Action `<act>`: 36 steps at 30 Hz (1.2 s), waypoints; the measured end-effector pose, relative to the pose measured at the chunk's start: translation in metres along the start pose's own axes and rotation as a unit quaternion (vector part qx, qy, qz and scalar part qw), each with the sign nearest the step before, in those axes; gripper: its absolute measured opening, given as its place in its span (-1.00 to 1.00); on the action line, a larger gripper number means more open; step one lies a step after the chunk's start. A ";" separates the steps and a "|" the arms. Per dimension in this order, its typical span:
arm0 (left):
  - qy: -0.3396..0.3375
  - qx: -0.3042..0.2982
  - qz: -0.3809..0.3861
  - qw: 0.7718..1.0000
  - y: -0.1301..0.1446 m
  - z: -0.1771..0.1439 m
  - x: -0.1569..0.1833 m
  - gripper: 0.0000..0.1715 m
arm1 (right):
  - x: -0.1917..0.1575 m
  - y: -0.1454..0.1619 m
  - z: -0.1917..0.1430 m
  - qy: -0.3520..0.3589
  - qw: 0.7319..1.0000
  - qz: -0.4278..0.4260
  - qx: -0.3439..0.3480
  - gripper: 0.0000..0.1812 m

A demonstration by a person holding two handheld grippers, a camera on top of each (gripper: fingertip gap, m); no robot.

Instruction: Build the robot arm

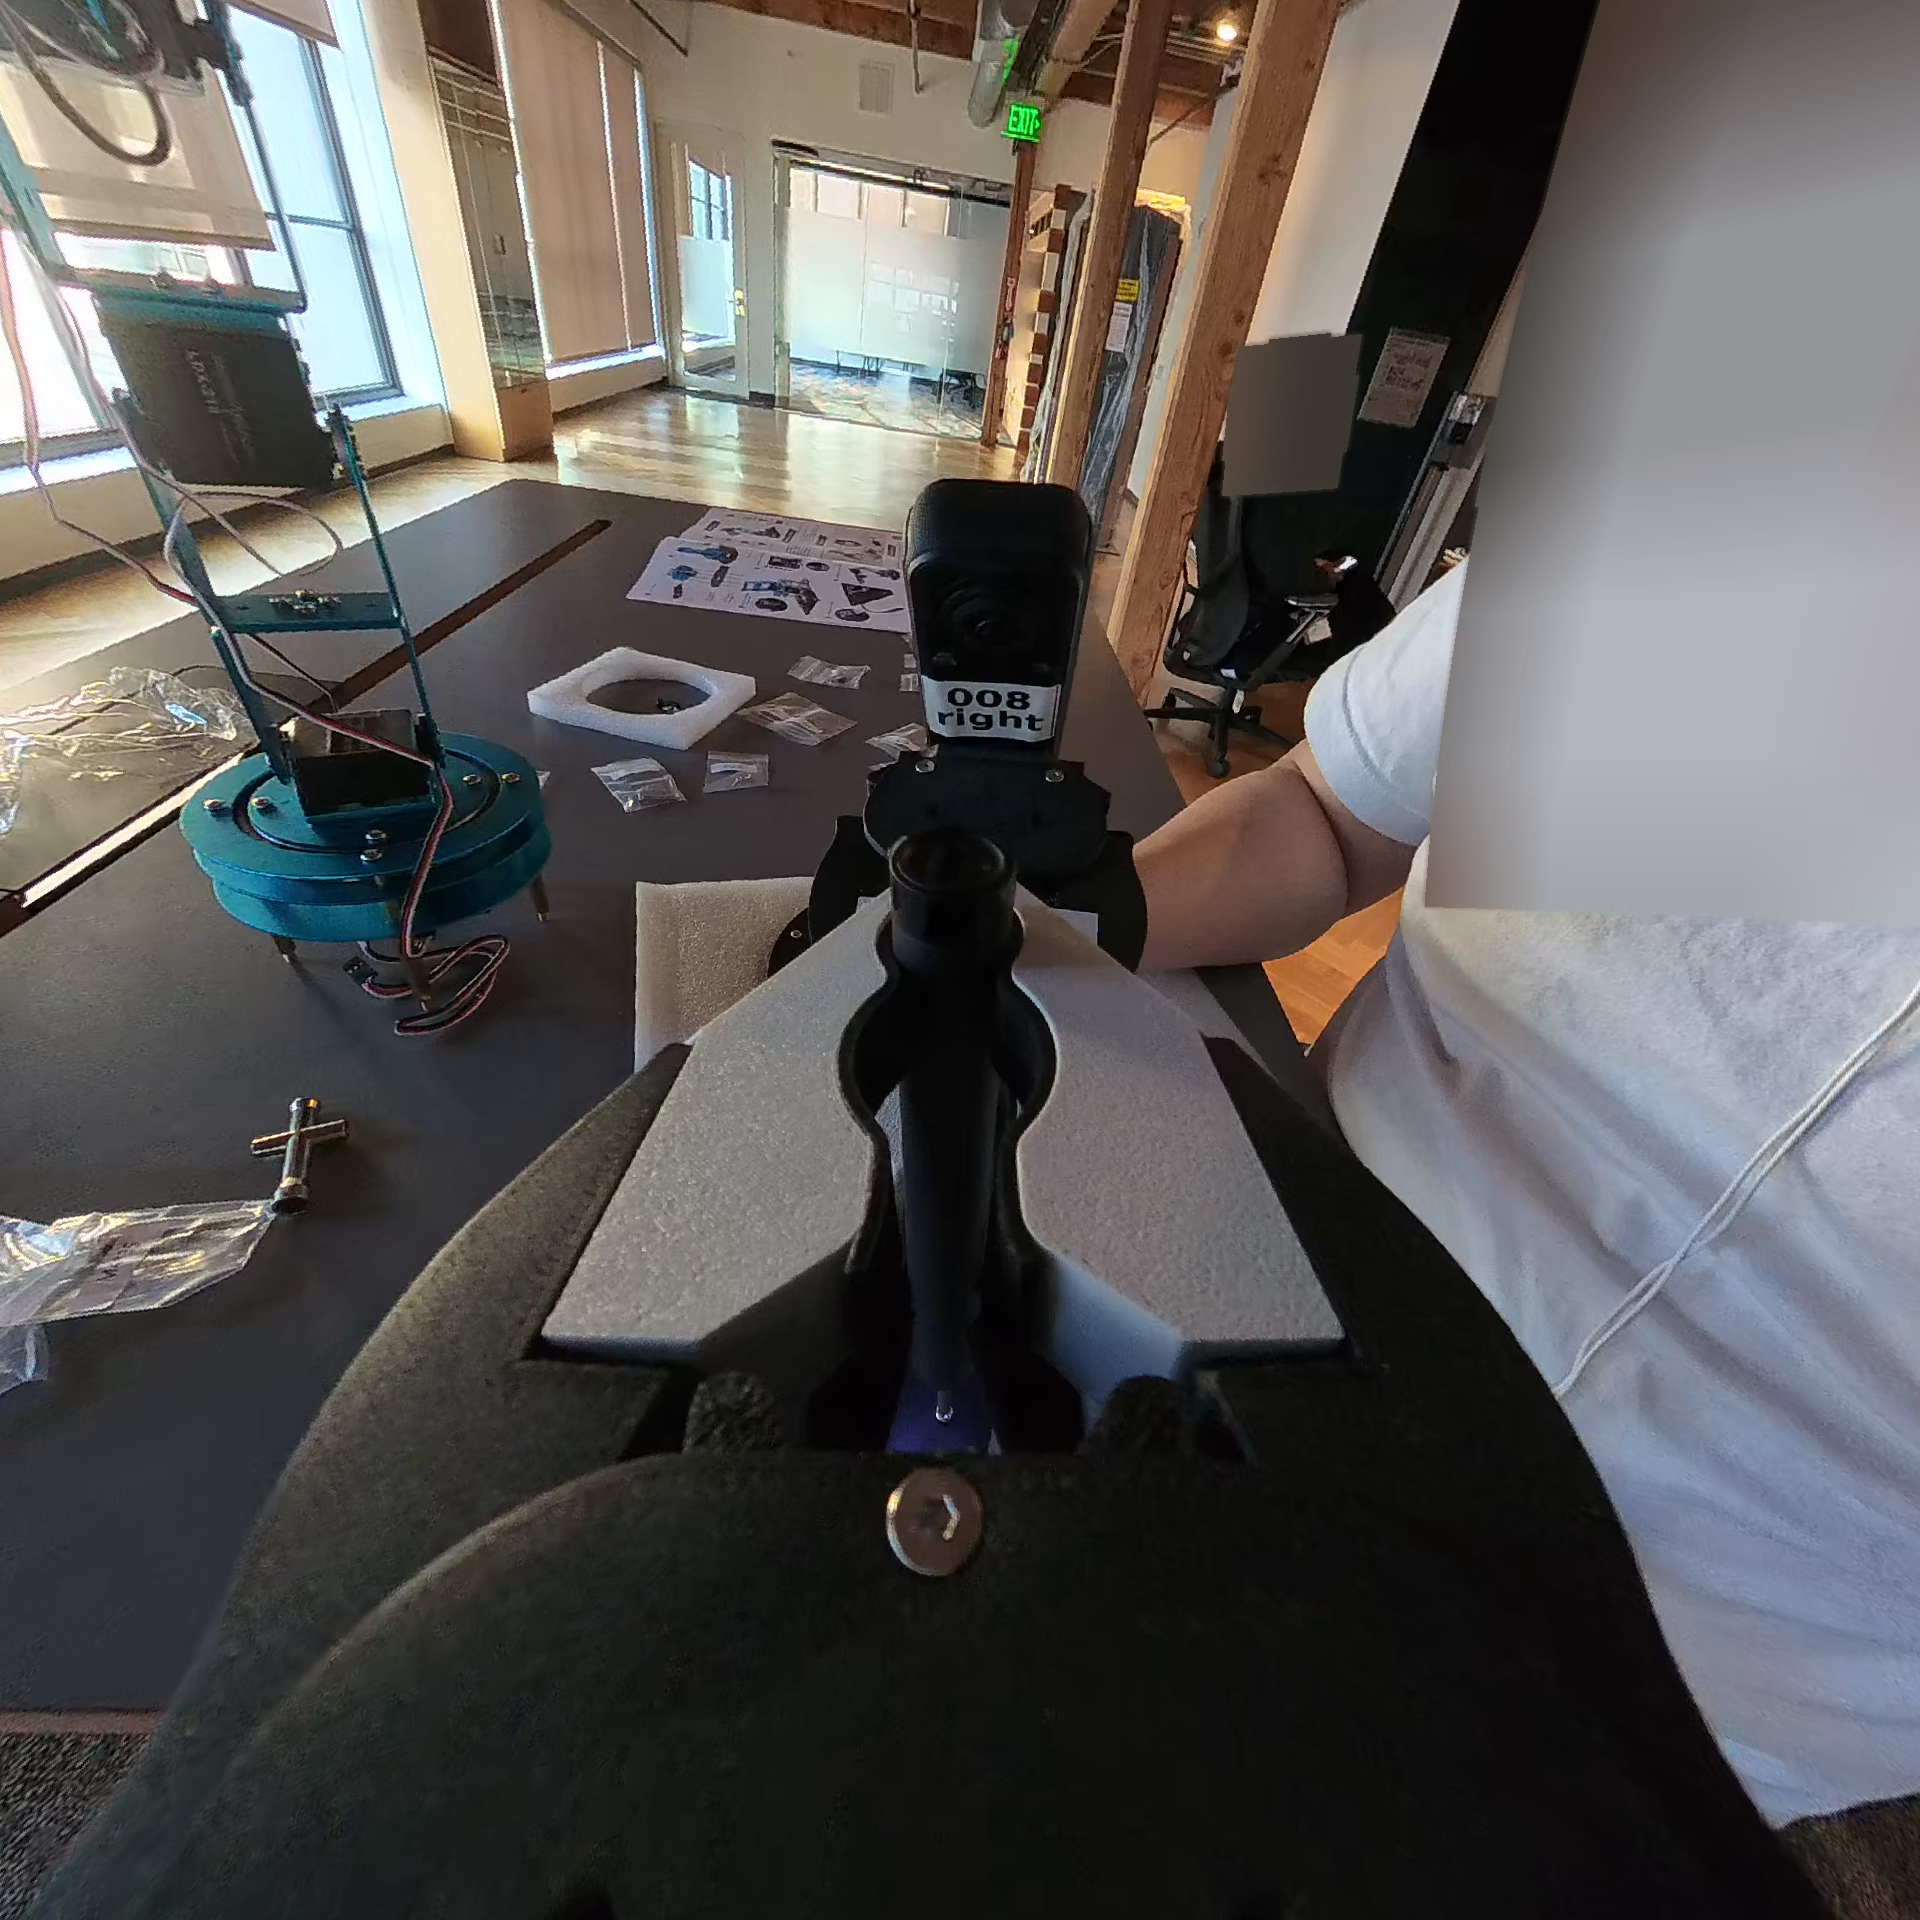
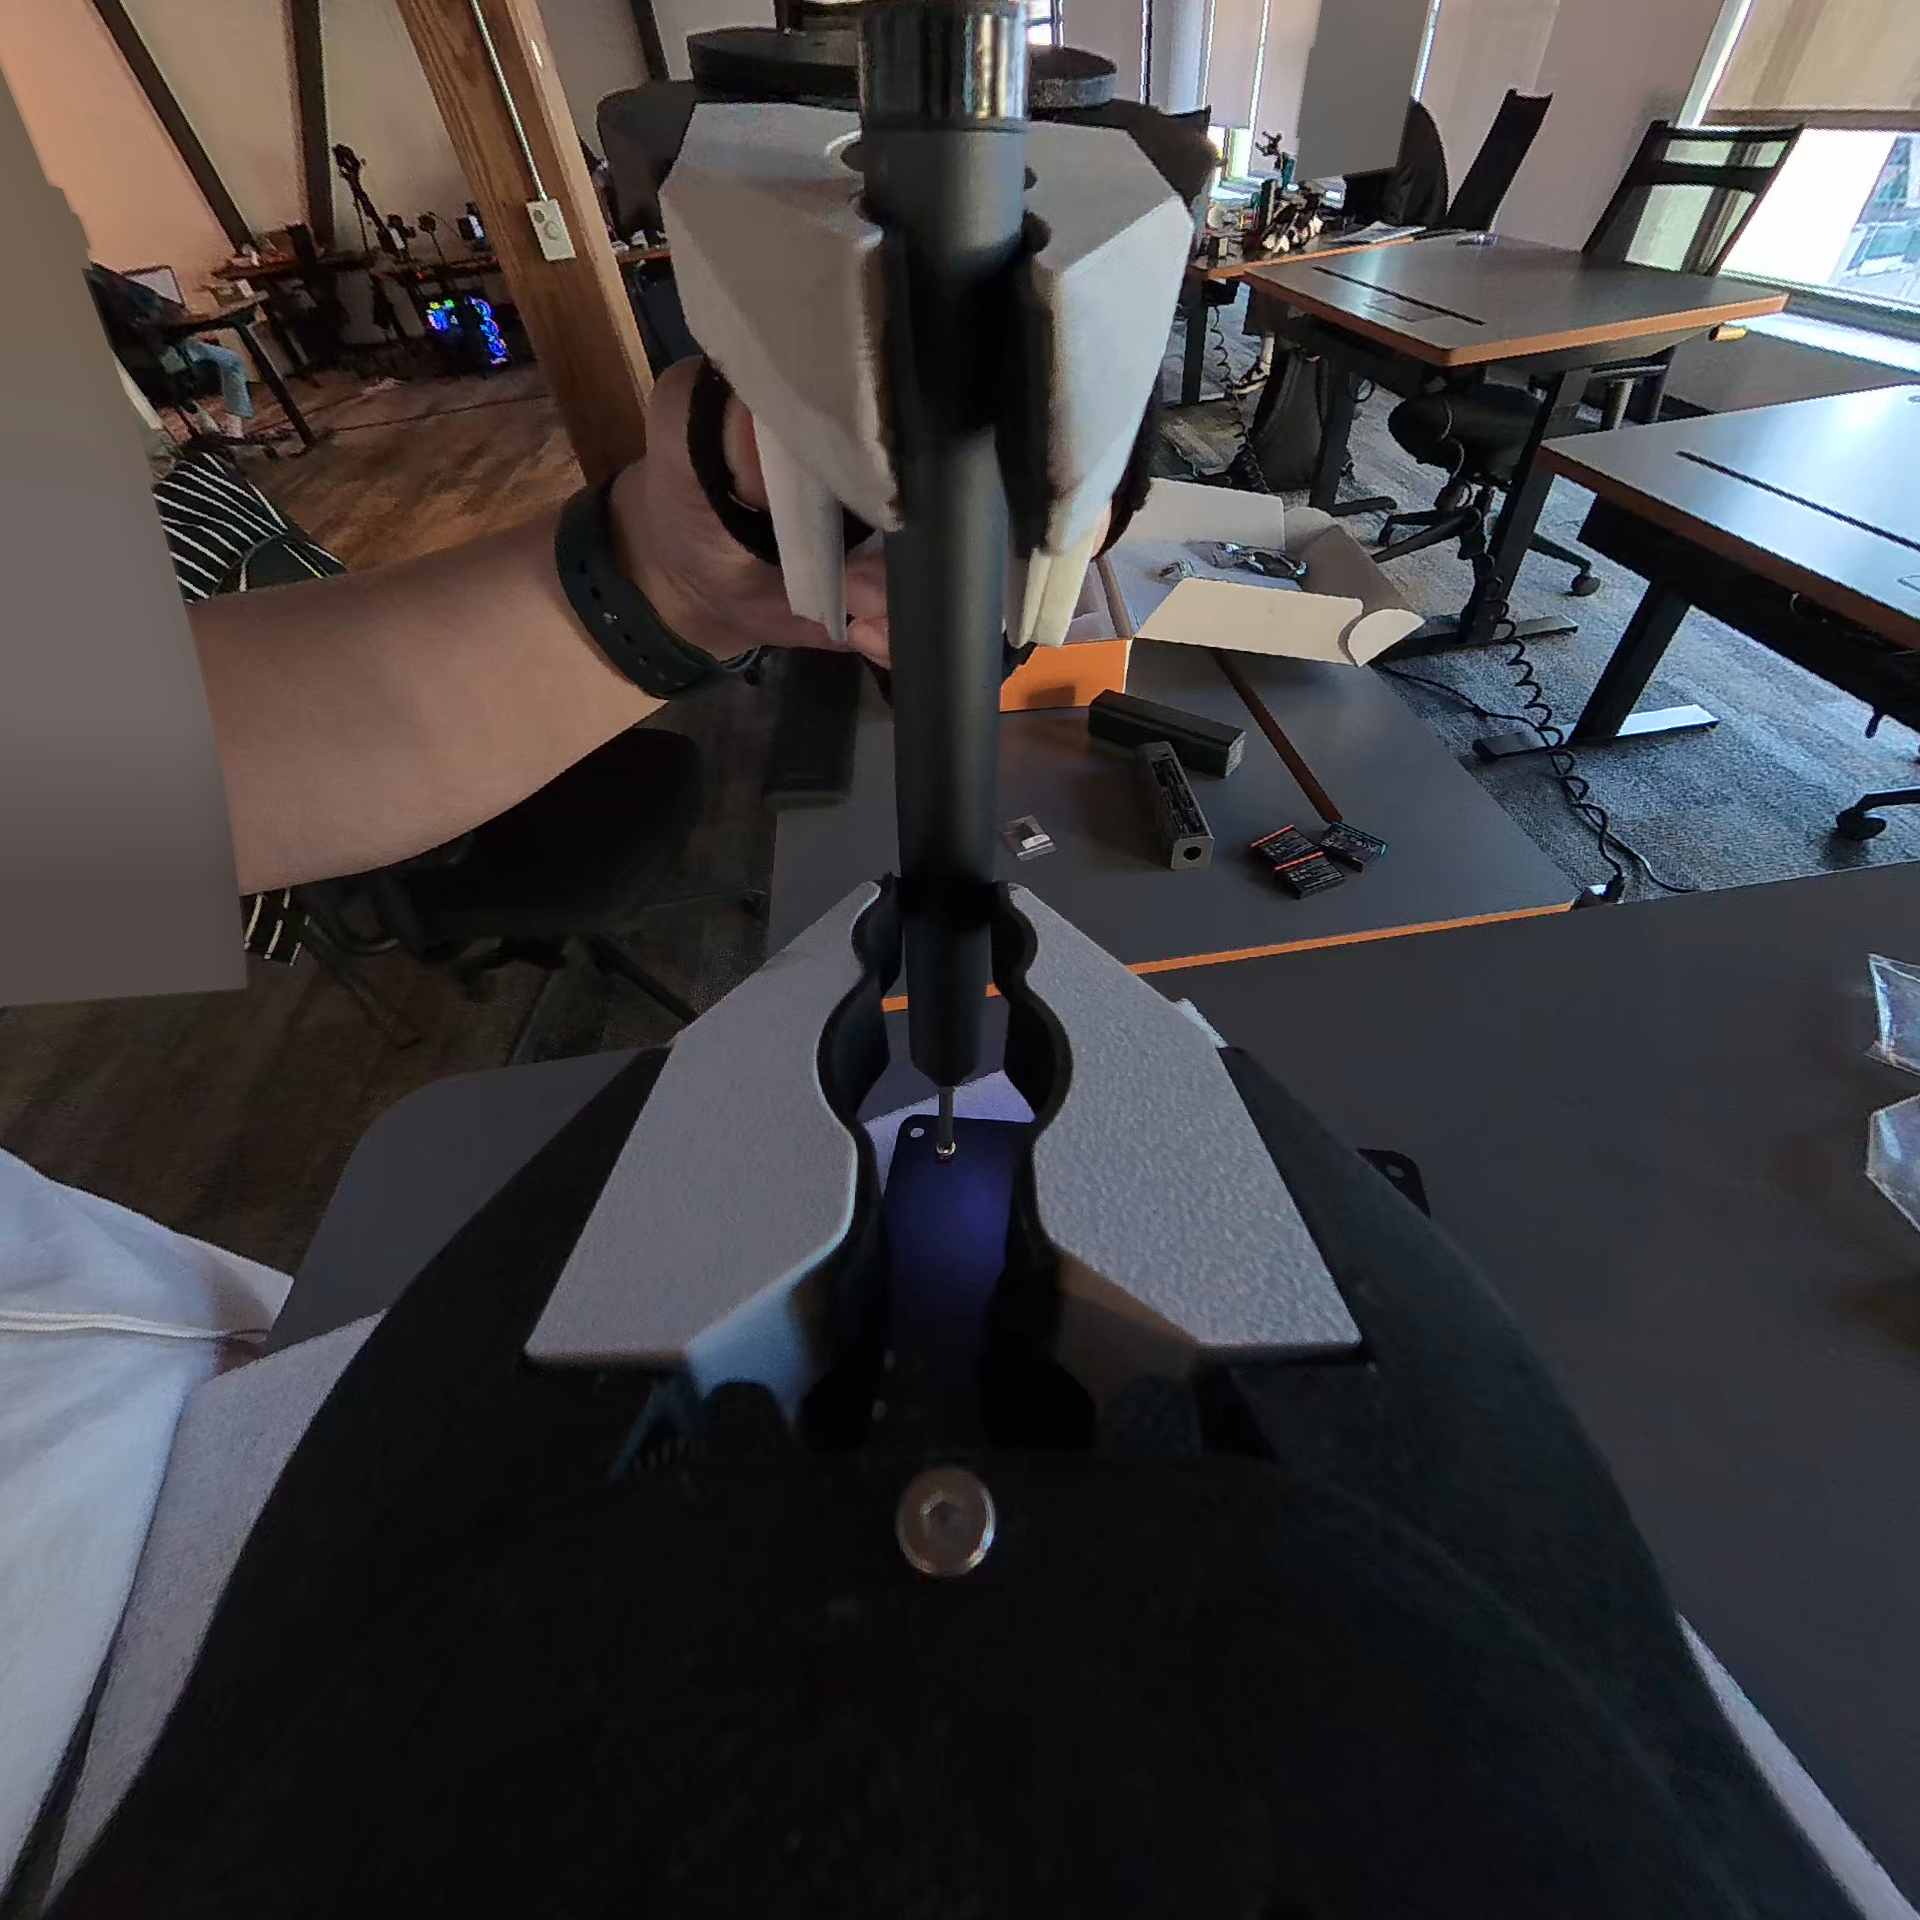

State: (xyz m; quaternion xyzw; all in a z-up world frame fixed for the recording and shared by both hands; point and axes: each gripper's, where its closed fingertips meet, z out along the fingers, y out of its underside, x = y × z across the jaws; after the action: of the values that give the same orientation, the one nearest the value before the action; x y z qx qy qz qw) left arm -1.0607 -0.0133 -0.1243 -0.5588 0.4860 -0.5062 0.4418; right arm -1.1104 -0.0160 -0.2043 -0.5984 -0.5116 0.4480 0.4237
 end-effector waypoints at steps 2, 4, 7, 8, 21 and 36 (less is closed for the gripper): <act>0.004 -0.003 0.003 1.000 0.000 0.000 0.002 -0.91 | -0.001 0.000 0.000 -0.001 1.000 -0.002 0.000 -0.83; 0.010 -0.006 0.005 1.000 0.001 0.001 0.004 -0.90 | -0.002 0.001 -0.001 -0.001 1.000 -0.003 -0.001 -0.83; 0.011 -0.004 0.010 1.000 0.001 0.004 0.006 -0.90 | -0.003 0.001 -0.002 -0.001 1.000 -0.005 -0.002 -0.83; 0.009 -0.001 0.012 1.000 0.000 0.004 0.007 -0.90 | -0.003 0.002 -0.002 -0.002 1.000 -0.005 -0.002 -0.83; -0.017 0.020 0.032 0.999 0.000 0.001 0.011 -0.90 | -0.006 0.001 -0.005 -0.021 1.000 -0.007 0.006 -0.76; -0.038 0.013 0.044 0.998 0.000 0.006 0.011 -0.90 | -0.006 0.000 -0.001 0.043 0.998 -0.052 -0.001 -0.83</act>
State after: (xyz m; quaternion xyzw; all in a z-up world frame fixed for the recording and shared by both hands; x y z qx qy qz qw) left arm -1.0547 -0.0237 -0.1231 -0.5500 0.4864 -0.4709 0.4891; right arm -1.1101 -0.0223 -0.2035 -0.5898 -0.5240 0.3988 0.4674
